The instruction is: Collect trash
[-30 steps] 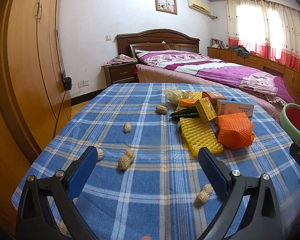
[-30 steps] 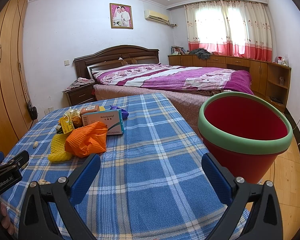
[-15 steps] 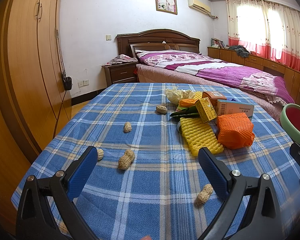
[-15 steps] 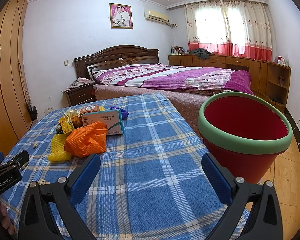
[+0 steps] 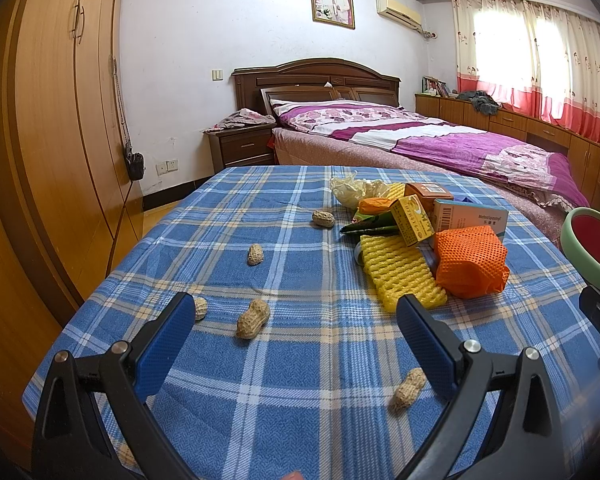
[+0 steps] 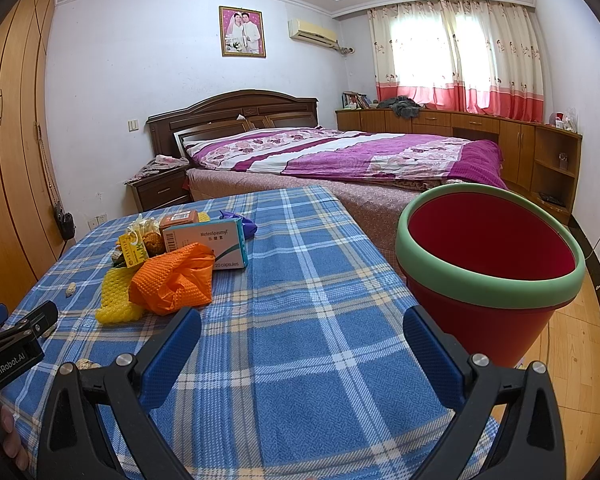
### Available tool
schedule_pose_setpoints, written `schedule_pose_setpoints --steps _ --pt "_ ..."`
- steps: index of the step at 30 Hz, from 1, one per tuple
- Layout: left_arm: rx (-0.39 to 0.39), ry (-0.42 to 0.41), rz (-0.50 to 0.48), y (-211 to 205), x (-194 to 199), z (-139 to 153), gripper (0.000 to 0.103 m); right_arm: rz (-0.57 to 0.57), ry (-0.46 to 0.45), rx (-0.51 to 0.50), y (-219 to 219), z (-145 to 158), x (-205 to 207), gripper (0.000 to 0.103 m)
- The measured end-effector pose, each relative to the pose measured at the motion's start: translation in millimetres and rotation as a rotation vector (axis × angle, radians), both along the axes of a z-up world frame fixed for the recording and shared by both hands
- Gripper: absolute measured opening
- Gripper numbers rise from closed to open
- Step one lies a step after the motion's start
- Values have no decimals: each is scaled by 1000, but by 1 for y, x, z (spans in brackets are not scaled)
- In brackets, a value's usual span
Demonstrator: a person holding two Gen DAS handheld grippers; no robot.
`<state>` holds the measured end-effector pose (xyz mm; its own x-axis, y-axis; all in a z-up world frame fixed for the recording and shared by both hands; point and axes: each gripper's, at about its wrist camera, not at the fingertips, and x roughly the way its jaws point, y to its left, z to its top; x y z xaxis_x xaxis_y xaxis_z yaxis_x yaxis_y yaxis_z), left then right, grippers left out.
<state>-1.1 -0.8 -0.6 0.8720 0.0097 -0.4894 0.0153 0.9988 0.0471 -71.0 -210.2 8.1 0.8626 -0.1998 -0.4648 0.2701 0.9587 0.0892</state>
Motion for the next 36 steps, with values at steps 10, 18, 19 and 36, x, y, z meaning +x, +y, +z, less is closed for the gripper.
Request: schedule_pose_setpoints --steps 10,18,19,36 --pt "0 1 -1 0 0 0 100 0 1 1 0 0 0 103" --pt "-8 15 -15 4 1 2 100 3 16 1 -2 1 0 103" --pt "-16 24 -16 6 3 1 100 5 19 7 -3 1 2 103" --pt "17 238 -136 -29 71 3 94 30 119 135 -41 19 17 103"
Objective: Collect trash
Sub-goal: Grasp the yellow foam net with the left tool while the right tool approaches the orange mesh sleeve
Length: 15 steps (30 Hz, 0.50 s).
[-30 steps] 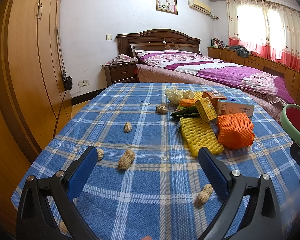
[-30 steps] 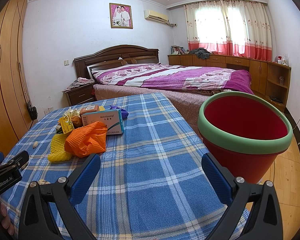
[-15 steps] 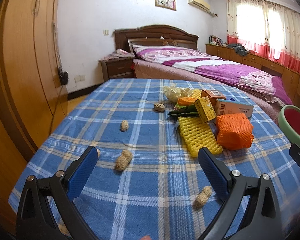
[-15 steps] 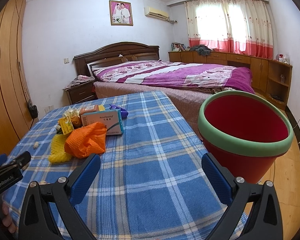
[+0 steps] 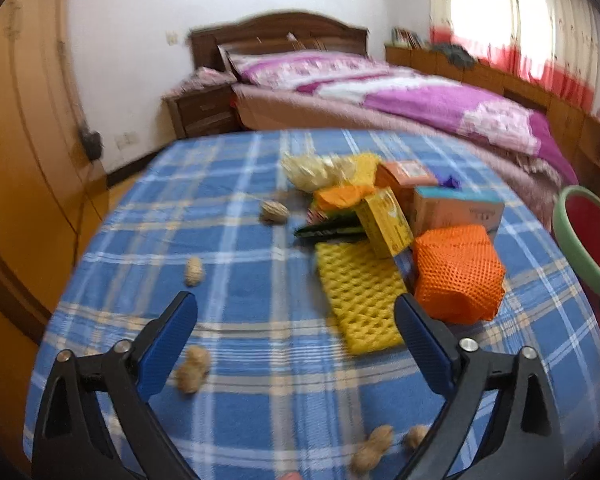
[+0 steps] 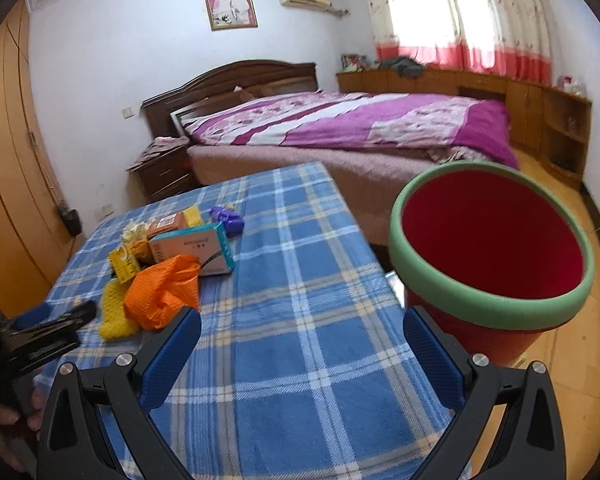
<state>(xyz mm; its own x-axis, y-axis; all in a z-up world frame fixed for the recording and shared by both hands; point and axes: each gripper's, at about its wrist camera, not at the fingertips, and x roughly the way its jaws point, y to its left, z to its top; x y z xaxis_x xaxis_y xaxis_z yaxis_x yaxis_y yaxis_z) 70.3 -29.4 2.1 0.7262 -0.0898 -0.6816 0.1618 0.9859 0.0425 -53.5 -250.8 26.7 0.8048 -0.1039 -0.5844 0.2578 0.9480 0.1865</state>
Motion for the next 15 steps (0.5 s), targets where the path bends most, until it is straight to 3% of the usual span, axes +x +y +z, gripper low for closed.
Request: schedule_pose_setpoints --steps 8,13,15 --pt "-17 110 -53 -17 23 -12 84 3 17 18 -10 5 4 103" --pt "-87 177 -84 -22 33 -18 75 5 29 27 -14 4 9 103" --pt "-133 202 -94 -21 35 -20 64 10 34 25 -13 4 10 103"
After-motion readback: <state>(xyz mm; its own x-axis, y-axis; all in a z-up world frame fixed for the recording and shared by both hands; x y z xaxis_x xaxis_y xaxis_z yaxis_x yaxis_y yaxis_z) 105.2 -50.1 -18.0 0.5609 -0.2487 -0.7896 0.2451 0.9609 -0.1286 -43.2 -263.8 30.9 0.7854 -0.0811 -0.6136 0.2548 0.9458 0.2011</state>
